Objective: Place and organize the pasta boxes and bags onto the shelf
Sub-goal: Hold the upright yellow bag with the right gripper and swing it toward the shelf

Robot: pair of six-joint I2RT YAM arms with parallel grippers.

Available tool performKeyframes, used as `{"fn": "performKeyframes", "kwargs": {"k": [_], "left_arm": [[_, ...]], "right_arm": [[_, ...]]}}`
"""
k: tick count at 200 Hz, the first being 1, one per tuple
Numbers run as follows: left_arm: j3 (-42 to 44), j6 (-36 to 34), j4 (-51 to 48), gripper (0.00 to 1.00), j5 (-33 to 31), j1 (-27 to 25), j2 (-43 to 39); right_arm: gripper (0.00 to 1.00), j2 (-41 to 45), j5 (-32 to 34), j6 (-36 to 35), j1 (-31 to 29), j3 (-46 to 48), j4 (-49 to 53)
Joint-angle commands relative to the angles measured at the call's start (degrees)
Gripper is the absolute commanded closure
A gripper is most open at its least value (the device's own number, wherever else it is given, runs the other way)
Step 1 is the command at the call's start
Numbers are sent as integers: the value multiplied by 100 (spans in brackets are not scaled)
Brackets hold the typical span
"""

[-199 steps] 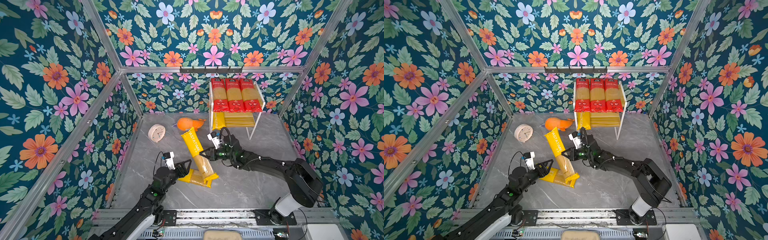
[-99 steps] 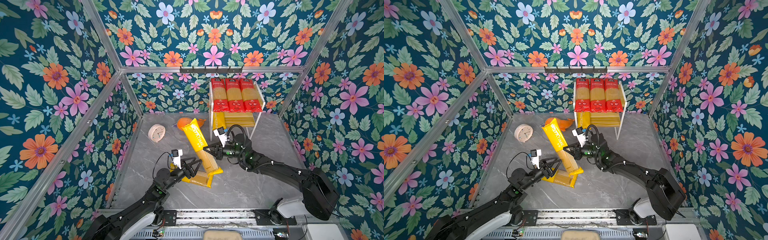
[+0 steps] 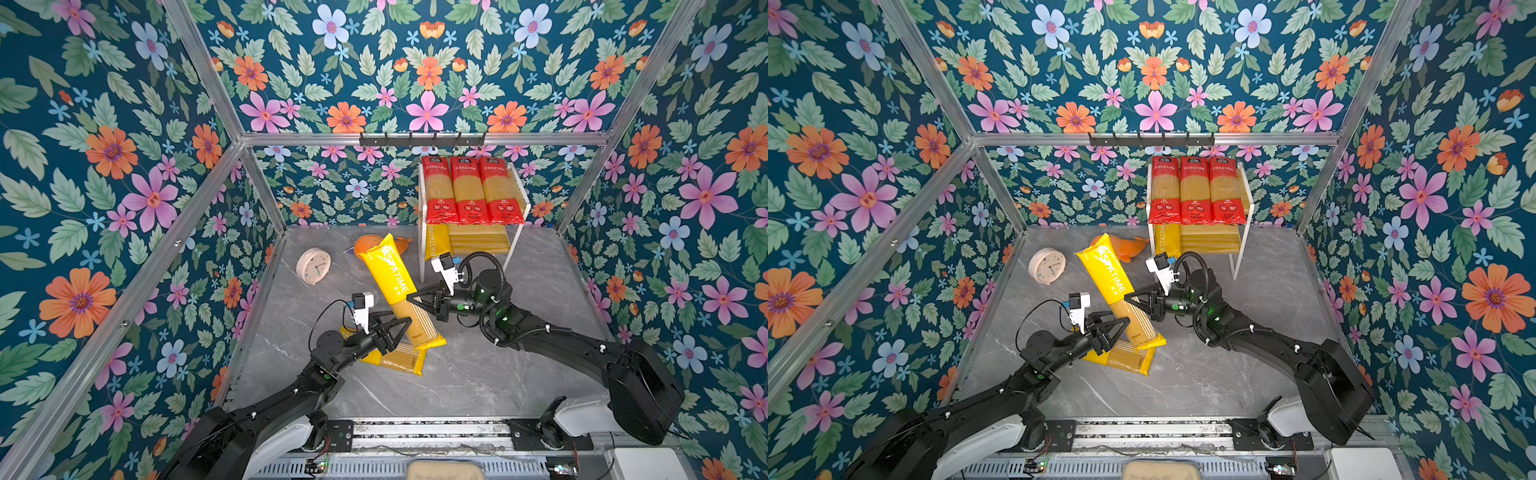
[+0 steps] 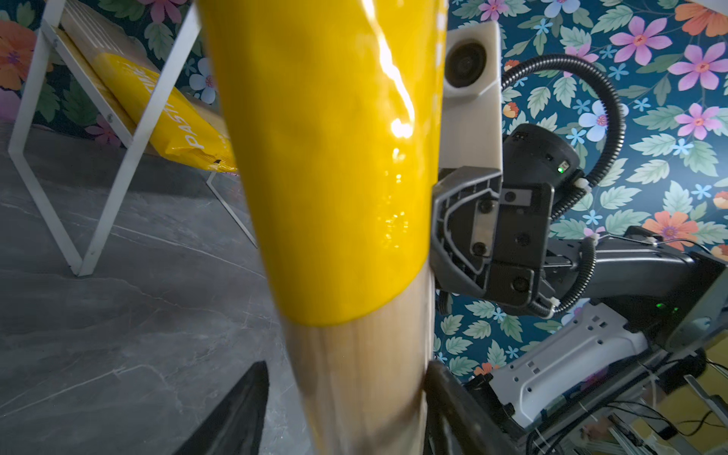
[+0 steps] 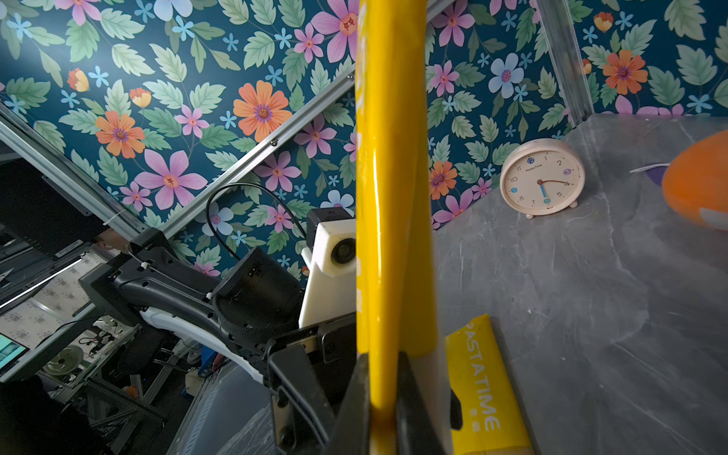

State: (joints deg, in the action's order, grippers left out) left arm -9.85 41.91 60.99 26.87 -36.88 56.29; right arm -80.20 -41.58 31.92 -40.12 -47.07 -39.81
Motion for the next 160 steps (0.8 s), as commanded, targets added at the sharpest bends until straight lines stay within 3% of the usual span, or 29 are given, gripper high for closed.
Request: {"fn": "performKeyframes", "kwargs": {"k": [1, 49, 83, 106, 127, 160], "left_arm": [[-39, 133, 617, 38, 56, -56, 72], [-158, 200, 944, 55, 36, -295, 327], [-154, 257, 1007, 74, -2, -319, 357], [-147, 335, 929, 82, -80, -319, 267], [-150, 284, 753, 86, -174, -318, 170], [-86, 320, 590, 88, -585, -319, -83]], "right_arm": [[100, 6, -184, 253, 0, 25, -1334], [100, -142, -148, 704, -2, 66, -1781], [100, -68, 51, 674, -5, 116, -1528], [84, -33, 340, 667, 8, 162, -1109], [61, -16, 478, 665, 8, 267, -953], [43, 204, 878, 668, 76, 719, -708]]}}
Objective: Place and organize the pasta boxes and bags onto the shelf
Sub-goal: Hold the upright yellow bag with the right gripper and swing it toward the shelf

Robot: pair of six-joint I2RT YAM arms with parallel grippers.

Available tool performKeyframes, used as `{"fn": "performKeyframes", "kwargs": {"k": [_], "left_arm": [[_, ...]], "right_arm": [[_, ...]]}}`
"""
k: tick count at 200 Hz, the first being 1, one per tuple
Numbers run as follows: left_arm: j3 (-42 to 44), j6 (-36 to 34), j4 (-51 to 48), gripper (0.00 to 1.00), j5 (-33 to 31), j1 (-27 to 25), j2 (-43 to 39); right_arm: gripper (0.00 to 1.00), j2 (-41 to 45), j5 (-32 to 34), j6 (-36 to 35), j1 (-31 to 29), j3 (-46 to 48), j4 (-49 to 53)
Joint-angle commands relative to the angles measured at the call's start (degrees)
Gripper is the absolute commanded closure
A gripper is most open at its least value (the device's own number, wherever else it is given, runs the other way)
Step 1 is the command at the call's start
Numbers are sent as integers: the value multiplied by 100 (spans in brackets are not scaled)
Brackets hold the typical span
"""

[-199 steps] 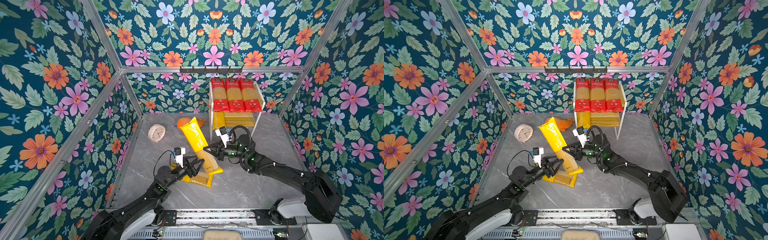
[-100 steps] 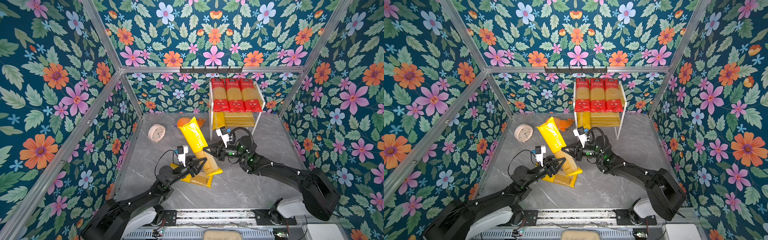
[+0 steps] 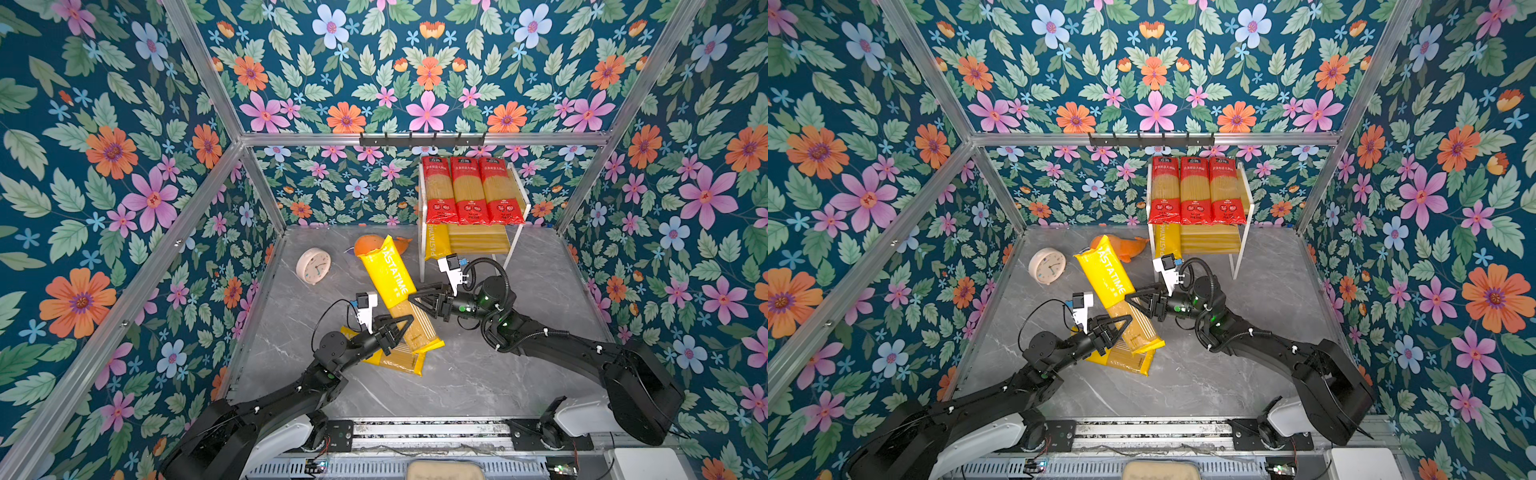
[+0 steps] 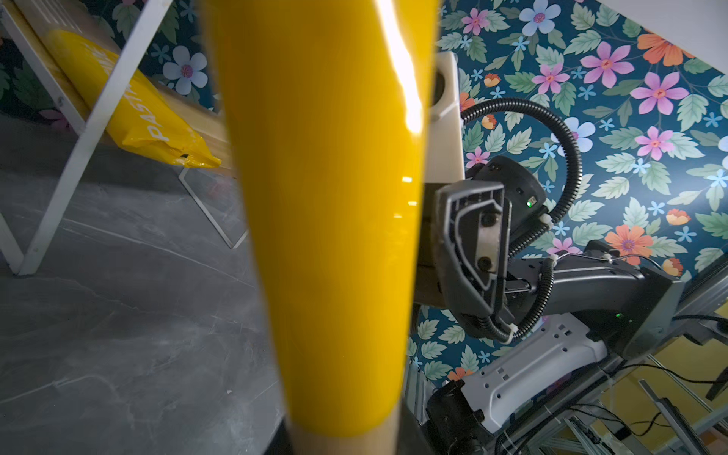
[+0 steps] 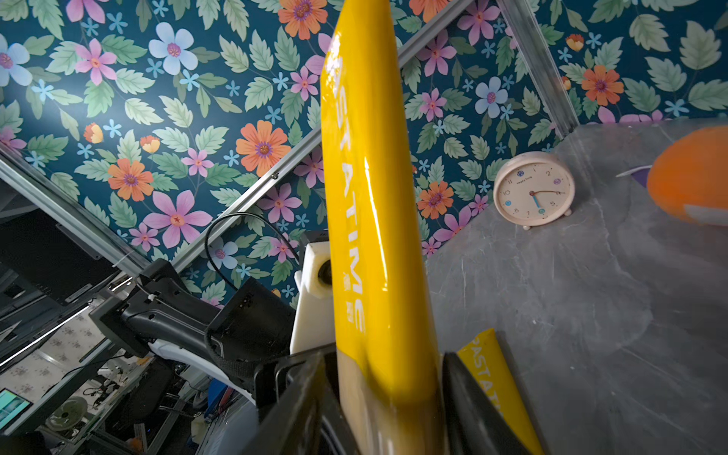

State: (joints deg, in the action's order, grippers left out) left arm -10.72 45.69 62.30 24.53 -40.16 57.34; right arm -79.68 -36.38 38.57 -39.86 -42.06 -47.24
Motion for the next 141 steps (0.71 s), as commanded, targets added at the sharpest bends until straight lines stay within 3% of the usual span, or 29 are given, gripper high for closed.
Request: {"fn": "performKeyframes", "kwargs": {"k": [1, 36, 72, 105, 141], "left_arm": [[5, -55, 454, 88, -369, 8, -201], [-12, -120, 160, 88, -758, 16, -548], [-148, -51, 403, 87, -713, 17, -328], [-283, 239, 1028, 87, -635, 2, 122], [-338, 407, 1448, 85, -678, -18, 484]], "right_arm": [[42, 162, 368, -2, 53, 239, 51], [30, 463, 461, -7, 92, 837, 358], [28, 412, 237, 372, 94, 1415, -246], [33, 147, 45, 855, 95, 1665, -1303], [45, -323, -46, 1409, 78, 1642, -2165]]}}
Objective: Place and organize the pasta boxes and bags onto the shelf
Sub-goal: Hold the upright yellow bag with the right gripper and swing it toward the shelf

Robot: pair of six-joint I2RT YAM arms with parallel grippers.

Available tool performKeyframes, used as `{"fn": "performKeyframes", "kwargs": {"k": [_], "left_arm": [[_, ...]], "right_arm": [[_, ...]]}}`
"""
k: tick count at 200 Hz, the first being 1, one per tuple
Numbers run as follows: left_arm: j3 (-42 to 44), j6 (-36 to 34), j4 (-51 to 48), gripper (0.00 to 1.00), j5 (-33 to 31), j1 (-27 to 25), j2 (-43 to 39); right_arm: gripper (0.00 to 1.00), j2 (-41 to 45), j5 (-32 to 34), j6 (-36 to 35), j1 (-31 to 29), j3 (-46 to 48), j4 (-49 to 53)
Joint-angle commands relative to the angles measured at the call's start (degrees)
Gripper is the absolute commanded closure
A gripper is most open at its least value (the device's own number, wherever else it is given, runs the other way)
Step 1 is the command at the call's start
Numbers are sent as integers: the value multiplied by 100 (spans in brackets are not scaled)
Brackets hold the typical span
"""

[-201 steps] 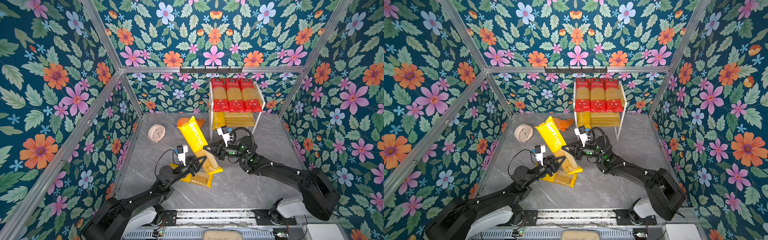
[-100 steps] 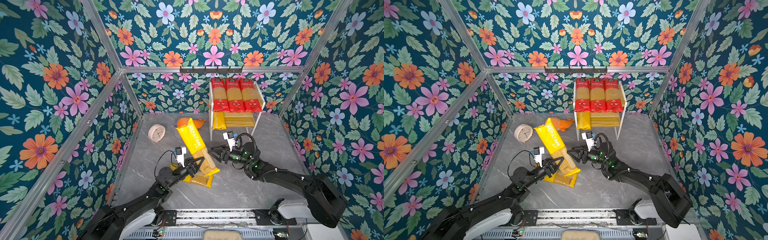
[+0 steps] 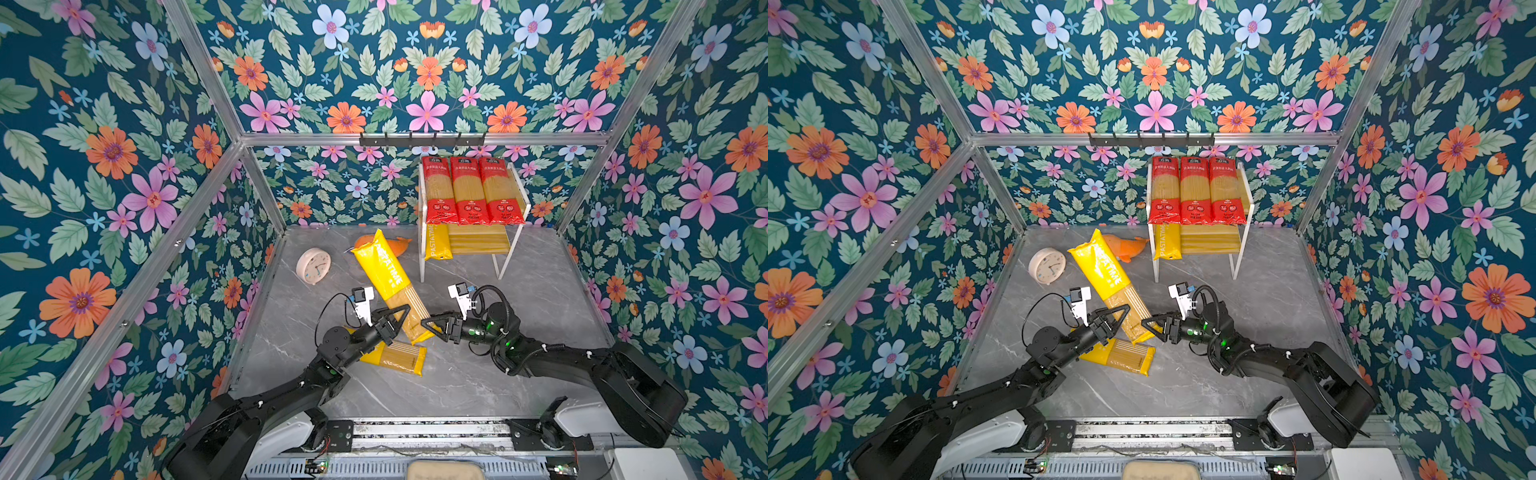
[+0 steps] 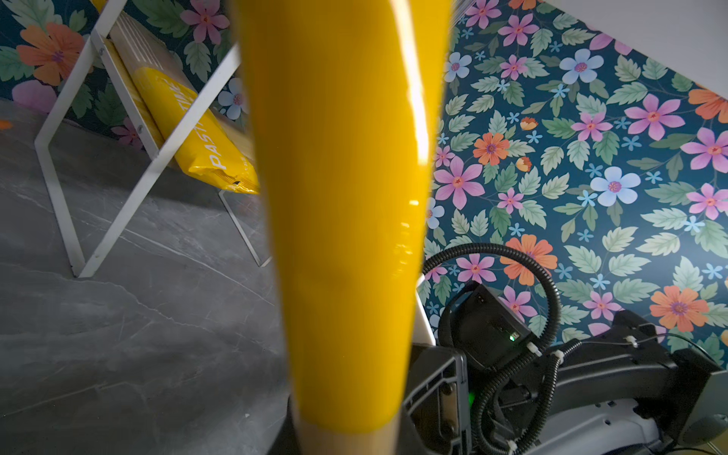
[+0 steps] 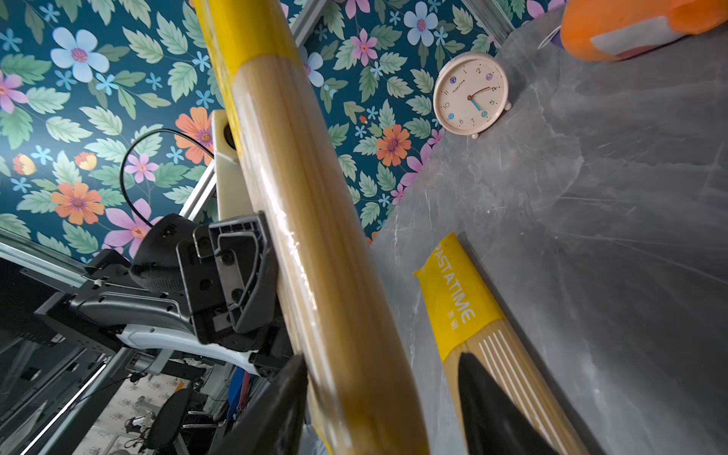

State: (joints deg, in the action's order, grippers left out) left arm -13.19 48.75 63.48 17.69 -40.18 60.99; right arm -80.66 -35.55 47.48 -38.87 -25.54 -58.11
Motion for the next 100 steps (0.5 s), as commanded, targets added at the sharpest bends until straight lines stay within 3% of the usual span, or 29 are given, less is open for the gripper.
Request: {"fn": "performKeyframes", "kwargs": {"k": [1, 76, 100], "left_arm": [[-93, 105, 1331, 85, 6, -16, 130], [-336, 244, 965, 81, -139, -16, 372], [-401, 398, 958, 79, -105, -16, 536]], "right_arm": [[46, -236, -137, 521, -22, -11, -1106], [60, -550, -79, 622, -163, 57, -1775], [70, -621, 84, 605, -204, 87, -1961]]}}
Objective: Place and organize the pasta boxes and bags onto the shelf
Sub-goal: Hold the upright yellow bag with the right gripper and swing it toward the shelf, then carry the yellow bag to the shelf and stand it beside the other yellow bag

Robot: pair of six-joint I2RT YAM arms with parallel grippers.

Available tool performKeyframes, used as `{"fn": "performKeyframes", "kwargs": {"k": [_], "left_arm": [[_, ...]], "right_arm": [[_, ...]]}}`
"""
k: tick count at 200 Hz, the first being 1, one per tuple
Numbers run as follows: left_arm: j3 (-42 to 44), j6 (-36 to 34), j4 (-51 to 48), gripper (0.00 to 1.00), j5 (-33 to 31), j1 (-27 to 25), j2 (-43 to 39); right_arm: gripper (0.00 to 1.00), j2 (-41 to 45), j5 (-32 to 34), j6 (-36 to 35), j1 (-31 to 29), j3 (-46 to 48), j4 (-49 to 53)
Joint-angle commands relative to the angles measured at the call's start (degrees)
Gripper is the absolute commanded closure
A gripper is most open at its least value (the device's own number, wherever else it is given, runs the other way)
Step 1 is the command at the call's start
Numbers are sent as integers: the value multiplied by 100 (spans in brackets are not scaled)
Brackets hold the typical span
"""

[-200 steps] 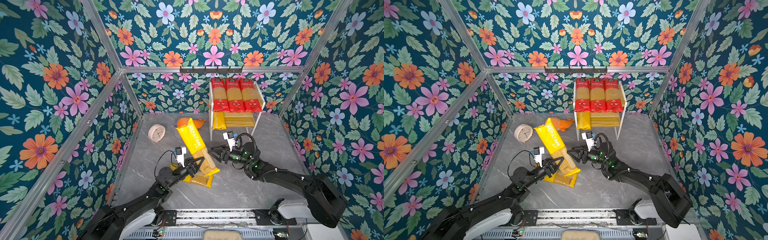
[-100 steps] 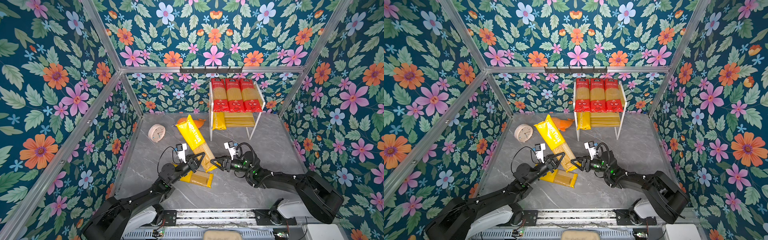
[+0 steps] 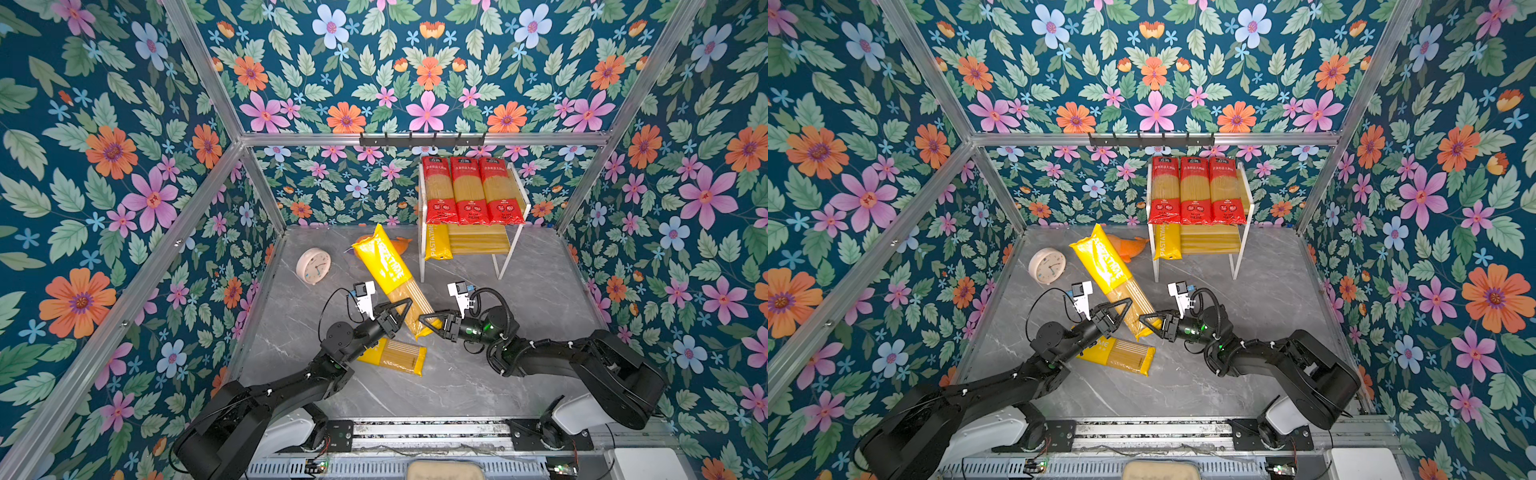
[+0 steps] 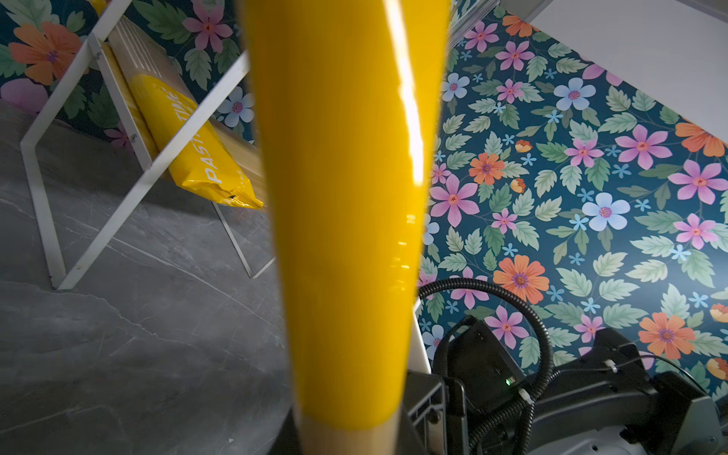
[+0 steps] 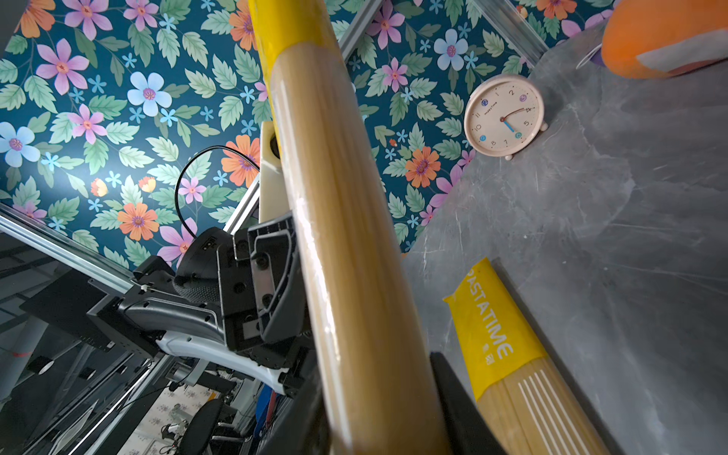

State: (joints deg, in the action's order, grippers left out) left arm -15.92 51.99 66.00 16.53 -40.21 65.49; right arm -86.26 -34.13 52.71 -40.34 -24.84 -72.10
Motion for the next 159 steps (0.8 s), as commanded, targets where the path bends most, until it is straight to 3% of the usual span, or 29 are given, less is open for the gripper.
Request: {"fn": "performKeyframes", "kwargs": {"k": [1, 44, 87, 127, 159], "left_arm": [[-129, 74, 701, 79, 18, -14, 90], [-251, 188, 578, 73, 1, -9, 226], [-115, 257, 391, 56, -130, -5, 68], [165, 171, 98, 44, -357, 20, -213], [291, 144, 98, 41, -370, 72, -272]], "right_arm": [[71, -64, -54, 87, -55, 20, -574], [87, 1, 316, 61, -56, 241, -885], [96, 221, 768, 134, -36, 424, -788], [100, 1008, 946, -60, -2, 753, -51], [100, 2108, 1039, -351, 109, 909, 1338]]}}
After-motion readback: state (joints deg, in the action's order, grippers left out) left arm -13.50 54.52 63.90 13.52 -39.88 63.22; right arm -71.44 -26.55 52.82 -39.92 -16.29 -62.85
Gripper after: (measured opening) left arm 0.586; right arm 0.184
